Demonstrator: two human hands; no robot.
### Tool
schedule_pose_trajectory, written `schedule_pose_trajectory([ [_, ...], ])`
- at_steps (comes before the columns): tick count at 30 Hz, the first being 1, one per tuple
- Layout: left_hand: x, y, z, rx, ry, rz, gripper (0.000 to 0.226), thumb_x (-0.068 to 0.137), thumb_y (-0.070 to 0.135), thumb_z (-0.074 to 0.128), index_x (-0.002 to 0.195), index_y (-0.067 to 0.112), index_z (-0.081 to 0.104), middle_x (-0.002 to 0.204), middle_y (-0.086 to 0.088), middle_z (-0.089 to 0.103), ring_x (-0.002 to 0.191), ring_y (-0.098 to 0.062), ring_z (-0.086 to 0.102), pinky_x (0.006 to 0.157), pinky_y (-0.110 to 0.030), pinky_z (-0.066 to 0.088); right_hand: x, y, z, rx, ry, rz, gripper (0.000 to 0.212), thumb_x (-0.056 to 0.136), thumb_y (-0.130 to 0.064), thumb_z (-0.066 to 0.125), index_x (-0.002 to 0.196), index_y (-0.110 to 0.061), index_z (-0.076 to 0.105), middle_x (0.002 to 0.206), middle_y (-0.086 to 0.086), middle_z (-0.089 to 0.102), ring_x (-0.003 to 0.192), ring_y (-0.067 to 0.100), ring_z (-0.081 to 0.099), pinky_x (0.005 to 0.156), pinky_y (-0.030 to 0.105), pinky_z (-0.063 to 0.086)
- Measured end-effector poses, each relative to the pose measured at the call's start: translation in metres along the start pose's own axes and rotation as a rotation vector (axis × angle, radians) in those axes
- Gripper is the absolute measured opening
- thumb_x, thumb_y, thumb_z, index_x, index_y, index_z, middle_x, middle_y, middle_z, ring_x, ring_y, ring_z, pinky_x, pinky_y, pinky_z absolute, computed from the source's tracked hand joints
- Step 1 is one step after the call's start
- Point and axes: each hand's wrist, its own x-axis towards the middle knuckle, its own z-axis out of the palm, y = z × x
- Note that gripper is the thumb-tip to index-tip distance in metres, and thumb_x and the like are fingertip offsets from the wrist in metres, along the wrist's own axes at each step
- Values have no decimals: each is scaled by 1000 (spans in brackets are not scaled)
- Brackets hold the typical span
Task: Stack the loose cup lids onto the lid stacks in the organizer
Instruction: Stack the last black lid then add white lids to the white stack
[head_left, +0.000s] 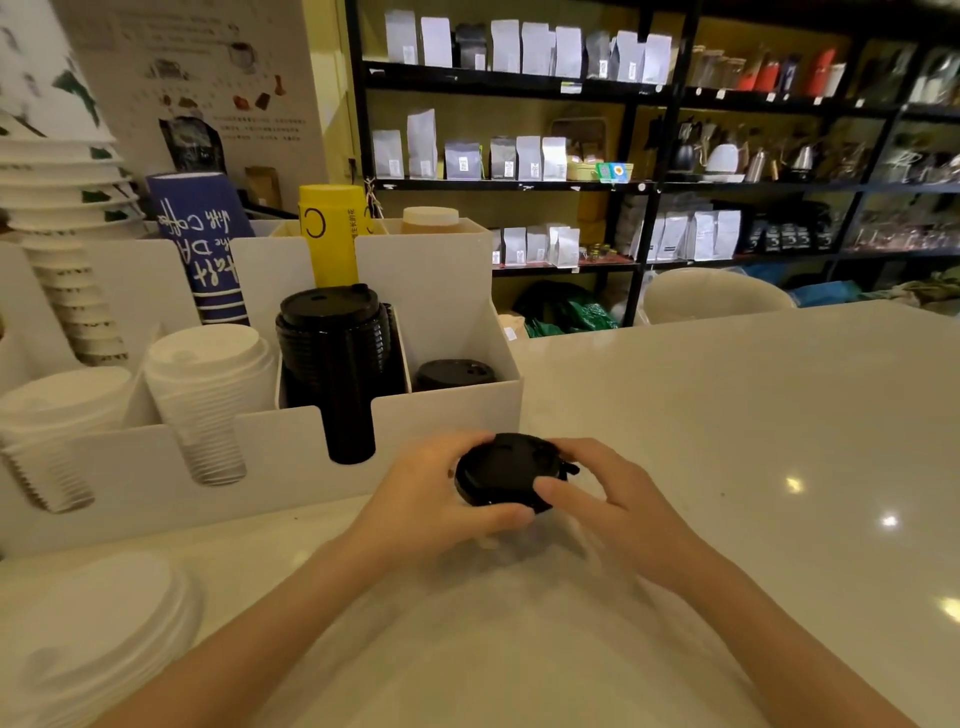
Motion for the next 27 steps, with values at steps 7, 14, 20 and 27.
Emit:
schedule_pose_trajectory([
  [7,5,26,-51,-64,254,75,64,48,58,73,106,39,54,96,29,55,97,6,53,76,-14,50,22,-46,-10,84,97,-191,50,70,-61,44,112,-37,53,107,-18,61,102,-5,53,81,2,39],
  [14,12,20,-99,-126,489,114,70,48,55,73,110,30,54,110,7,60,105,-5,56,86,-11,47,64,-106,-4,95,89,-352,25,84,-45,47,99,-60,35,96,-41,44,92,-30,41,76,-8,31],
  [20,16,2,-118,-194,655,114,61,55,45,73,110,25,53,117,-4,58,112,-15,55,93,-29,50,100,-119,26,223,178,-390,37,81,-41,50,118,-33,52,118,-14,59,113,0,48,96,16,38],
  [27,24,-16,-119,-104,727,-21,55,62,35,77,109,21,53,110,1,62,105,-14,57,95,-34,48,123,-113,55,283,81,-375,37,92,-30,40,128,-31,44,128,-14,53,119,-3,43,102,17,34],
])
